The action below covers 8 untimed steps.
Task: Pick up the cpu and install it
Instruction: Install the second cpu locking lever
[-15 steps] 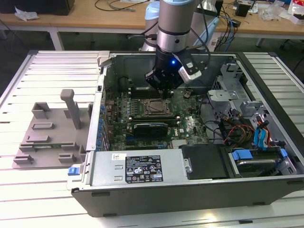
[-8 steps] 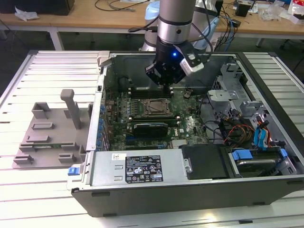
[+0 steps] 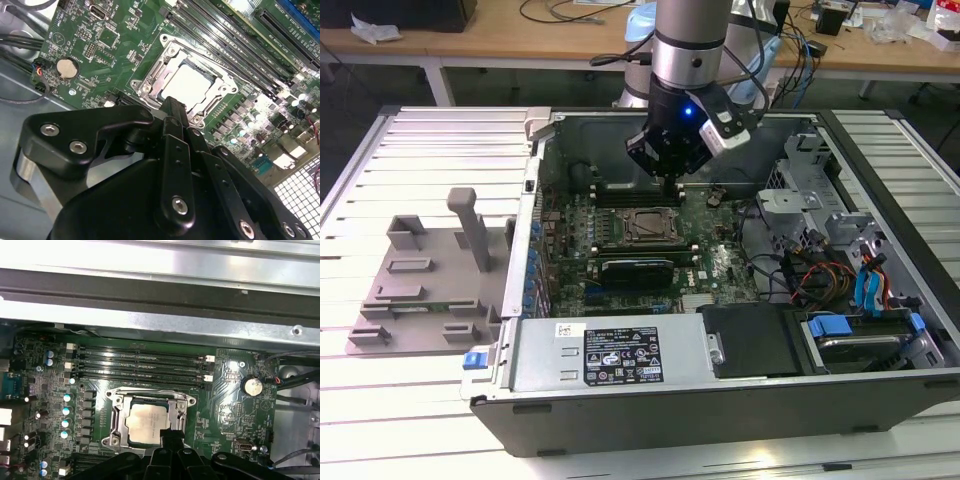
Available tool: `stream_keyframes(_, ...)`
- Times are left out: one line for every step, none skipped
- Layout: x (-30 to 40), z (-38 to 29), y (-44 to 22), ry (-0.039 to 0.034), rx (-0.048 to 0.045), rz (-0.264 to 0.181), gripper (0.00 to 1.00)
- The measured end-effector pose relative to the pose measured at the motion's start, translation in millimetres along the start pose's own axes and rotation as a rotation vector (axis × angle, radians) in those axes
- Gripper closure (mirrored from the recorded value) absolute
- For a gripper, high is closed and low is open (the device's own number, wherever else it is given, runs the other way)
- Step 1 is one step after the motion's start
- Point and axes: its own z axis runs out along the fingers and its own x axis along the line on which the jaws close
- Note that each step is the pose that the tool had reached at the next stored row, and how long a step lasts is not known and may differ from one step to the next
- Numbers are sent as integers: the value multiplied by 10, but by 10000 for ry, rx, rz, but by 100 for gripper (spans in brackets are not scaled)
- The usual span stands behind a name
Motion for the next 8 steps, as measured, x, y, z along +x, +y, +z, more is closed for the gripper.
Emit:
stream_keyframes(1, -1, -4, 2, 2, 0, 89)
stream_keyframes(2, 1, -13, 0, 0, -1, 89)
stream_keyframes(3, 2, -19, -1, 0, 1, 89)
stream_keyframes(3, 3, -24, -1, -1, 1, 89)
stream_keyframes(5, 4, -30, 1, 1, 1, 89)
stream_keyframes(5, 4, -30, 1, 2, 1, 89)
stream_keyframes(7, 6, -37, 0, 0, 0, 89)
stream_keyframes(9, 6, -43, 0, 2, 0, 89)
